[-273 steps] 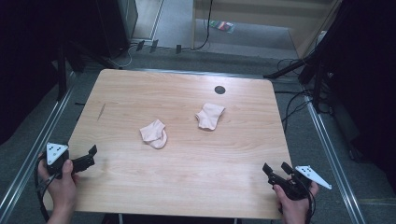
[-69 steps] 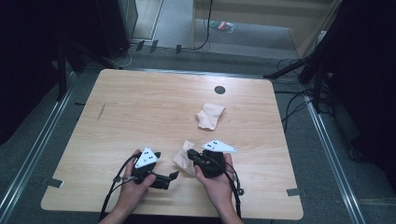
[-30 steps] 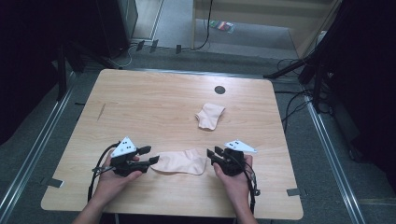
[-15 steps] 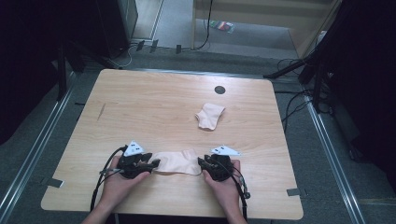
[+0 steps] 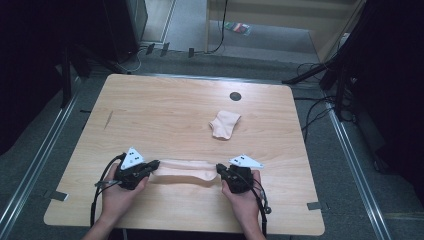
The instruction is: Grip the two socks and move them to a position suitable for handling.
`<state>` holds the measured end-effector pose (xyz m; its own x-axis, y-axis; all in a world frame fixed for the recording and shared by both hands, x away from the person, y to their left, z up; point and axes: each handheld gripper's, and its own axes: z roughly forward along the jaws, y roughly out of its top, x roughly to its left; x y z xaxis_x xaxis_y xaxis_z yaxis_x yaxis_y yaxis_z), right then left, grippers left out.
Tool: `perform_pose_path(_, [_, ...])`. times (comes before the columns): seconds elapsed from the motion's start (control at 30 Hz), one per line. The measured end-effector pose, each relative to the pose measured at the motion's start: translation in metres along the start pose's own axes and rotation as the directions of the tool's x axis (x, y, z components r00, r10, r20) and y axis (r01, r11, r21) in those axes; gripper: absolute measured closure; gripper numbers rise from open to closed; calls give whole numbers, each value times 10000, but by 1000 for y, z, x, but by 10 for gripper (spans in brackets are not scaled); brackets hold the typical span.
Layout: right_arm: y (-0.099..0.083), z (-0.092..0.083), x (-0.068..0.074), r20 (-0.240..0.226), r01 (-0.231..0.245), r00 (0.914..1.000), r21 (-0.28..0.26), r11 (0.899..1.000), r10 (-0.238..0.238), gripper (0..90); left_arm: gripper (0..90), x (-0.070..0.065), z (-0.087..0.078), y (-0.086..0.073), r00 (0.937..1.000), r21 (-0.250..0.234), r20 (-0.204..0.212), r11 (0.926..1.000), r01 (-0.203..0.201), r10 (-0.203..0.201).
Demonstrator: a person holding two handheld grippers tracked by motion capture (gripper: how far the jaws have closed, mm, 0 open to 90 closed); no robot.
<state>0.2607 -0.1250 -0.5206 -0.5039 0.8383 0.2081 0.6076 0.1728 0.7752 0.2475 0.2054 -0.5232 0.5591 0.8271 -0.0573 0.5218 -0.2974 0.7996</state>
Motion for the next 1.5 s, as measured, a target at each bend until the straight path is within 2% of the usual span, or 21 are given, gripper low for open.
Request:
perform_pose_path(0.13, [0,-3,-4,24,-202,9998,-81,9998,202,894,900,5,-3,-1,9994,126,342,9999,44,-49])
perform_pose_path(0.17, [-1,-3,-3,-120,-108,9999,-65,9999,107,893,900,-1,-1,-1,9971,-4,667,9994,-359,358])
perform_pose_path(0.2, [-1,-3,-3,-120,-108,9999,-65,9999,107,893,900,-1,-1,-1,9971,-4,667,9994,-359,358])
perform_pose_path(0.23, [-2,-1,0,-276,70,9996,59,10000,-68,892,900,-9,2,-1,9934,78,879,9971,-751,741])
perform_pose_path(0.33, [-3,1,3,-314,183,9994,197,9996,-177,890,897,-14,4,-2,9925,48,811,9958,-917,910])
perform_pose_path(0.37, [-4,3,3,-401,244,9989,376,9990,-229,888,890,-14,5,-2,9934,83,955,9979,-640,630])
perform_pose_path(0.47, [-5,4,2,-555,262,9982,416,9988,-238,885,873,-12,4,-4,9941,-39,1043,9996,-287,290])
perform_pose_path(0.5, [-5,4,2,-584,282,9980,486,9984,-254,884,842,-11,4,-5,9919,11,1258,9999,-170,167])
perform_pose_path(0.73, [-6,5,-2,-609,213,9980,621,9978,-175,879,771,-12,5,-5,9856,14,1676,9998,-213,208])
perform_pose_path(0.8, [-6,6,-3,-654,208,9977,613,9979,-168,834,699,-13,6,-5,9850,1,1713,9997,-230,227])
perform_pose_path(0.83, [-6,6,-5,-648,159,9978,557,9983,-123,666,581,-12,6,-4,9879,-226,1546,9997,-65,99])
perform_pose_path(0.87, [-6,6,-5,-648,159,9978,557,9983,-123,666,507,-12,6,-4,9879,-226,1546,9997,-65,99])
perform_pose_path(0.9, [-6,6,-6,-585,137,9982,502,9986,-107,591,507,-11,6,-3,9879,-351,1547,9993,113,-57])
perform_pose_path(0.93, [-5,4,-9,-493,97,9987,245,9997,-85,526,392,-10,5,-3,9879,-481,1534,9983,324,-247])
perform_pose_path(1.03, [-1,-2,-14,-523,-147,9985,-204,9997,136,514,293,0,2,-3,9878,-912,1382,9922,854,-723])
perform_pose_path(1.2, [7,-5,-22,-257,-143,9996,-491,9987,130,515,248,10,4,-2,9862,-1113,1165,9852,1307,-1177])
perform_pose_path(1.3, [22,-2,-29,100,-67,9999,-769,9970,75,523,244,19,8,0,9837,-1176,982,9797,1621,-1509])
perform_pose_path(1.4, [31,4,-30,340,146,9994,-849,9963,-117,528,245,23,11,2,9829,-1075,865,9793,1714,-1625])
perform_pose_path(1.43, [40,15,-30,641,620,9963,-775,9951,-570,536,245,25,14,4,9828,-1056,767,9788,1756,-1681])
perform_pose_path(1.47, [40,15,-30,641,620,9963,-775,9951,-570,536,245,25,14,4,9828,-1056,767,9788,1756,-1681])
perform_pose_path(1.5, [50,27,-31,767,950,9930,-639,9934,-901,536,246,27,17,7,9825,-1093,704,9777,1793,-1723])
